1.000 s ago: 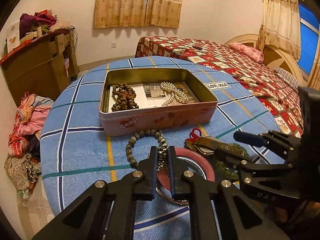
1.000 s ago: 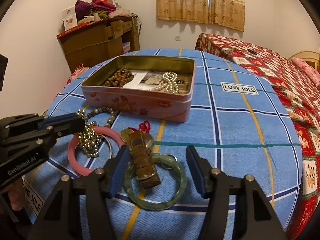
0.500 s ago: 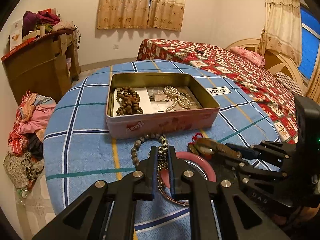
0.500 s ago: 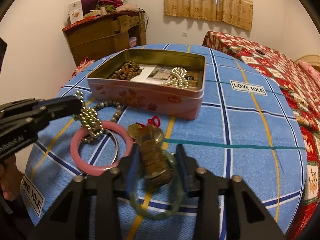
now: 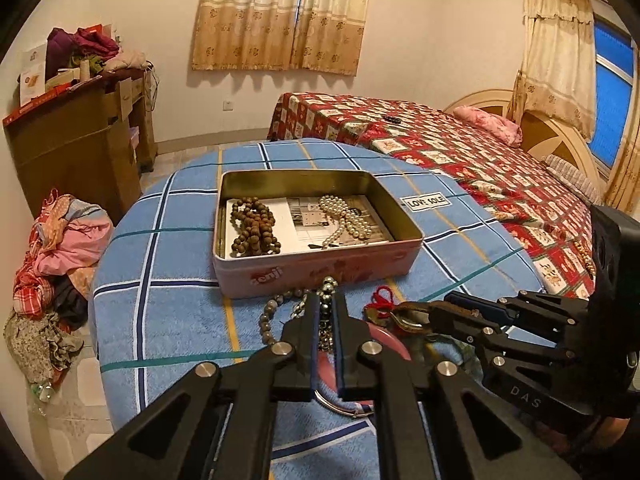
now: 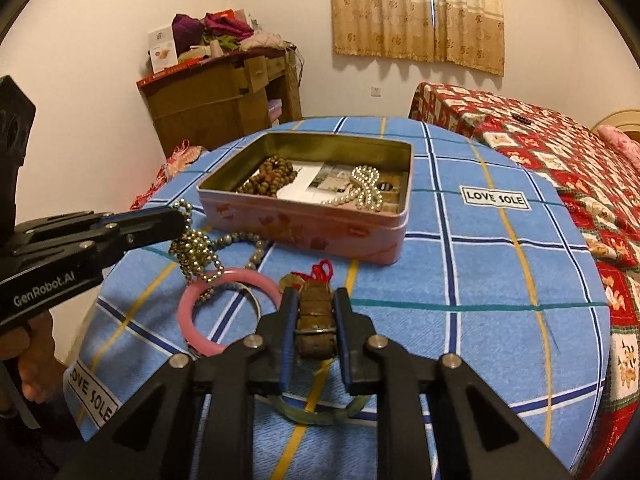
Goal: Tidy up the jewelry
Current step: 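Grasp the grey bead bracelet with the left tool while the right tool grasps the brown watch, then lift and carry the bracelet and watch over the pink tin with both tools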
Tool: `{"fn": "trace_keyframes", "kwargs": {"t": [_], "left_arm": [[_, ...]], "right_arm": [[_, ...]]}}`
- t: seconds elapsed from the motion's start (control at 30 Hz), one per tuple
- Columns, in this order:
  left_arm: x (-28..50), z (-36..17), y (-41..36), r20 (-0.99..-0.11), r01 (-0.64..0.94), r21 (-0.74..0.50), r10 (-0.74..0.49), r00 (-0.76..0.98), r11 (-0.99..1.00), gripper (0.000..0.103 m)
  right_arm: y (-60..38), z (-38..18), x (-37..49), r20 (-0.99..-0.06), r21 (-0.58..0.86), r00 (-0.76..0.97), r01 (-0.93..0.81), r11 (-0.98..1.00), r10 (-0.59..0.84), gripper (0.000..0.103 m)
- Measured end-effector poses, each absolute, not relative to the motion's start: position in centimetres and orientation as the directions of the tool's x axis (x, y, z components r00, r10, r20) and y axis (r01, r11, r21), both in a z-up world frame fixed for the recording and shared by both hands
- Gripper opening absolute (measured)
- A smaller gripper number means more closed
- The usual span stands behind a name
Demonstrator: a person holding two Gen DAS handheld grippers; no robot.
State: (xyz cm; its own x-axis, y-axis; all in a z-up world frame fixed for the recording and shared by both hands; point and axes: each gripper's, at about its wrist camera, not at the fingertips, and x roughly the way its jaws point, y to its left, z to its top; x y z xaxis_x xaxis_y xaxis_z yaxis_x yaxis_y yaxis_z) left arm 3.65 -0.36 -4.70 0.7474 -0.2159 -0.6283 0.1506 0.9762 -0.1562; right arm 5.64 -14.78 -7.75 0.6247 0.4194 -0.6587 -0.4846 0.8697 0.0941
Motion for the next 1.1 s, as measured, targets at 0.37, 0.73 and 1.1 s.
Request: {"fn": "trace_keyframes", "kwargs": {"t": [0.37,0.73,1.1], "left_arm": [[3.3,-3.4,-0.6,-0.607,0.157,-0.153,-0.218,0.764,0.976,0.004],[3.9,-2.8,-0.5,-0.598,0.157,-0.144,-0.212,0.773,0.977,0.004],[5.2,-1.8,0.3,-0.587,0.150,-0.126,-0.195,0.786,0.981,0.004]], "right_arm": [[-15.7,-6.2,5.3,-0.615,0.118,0.656,-0.472,0.874,0.437,0.020],[-15.9,-5.0,5.6,-0.581,0.120,0.681,-0.469,0.875,0.445,0.020],[-15.9,-3.9,7.1,-0.556,0.113,0.701,-0.469,0.876,0.447,0.020]]}}
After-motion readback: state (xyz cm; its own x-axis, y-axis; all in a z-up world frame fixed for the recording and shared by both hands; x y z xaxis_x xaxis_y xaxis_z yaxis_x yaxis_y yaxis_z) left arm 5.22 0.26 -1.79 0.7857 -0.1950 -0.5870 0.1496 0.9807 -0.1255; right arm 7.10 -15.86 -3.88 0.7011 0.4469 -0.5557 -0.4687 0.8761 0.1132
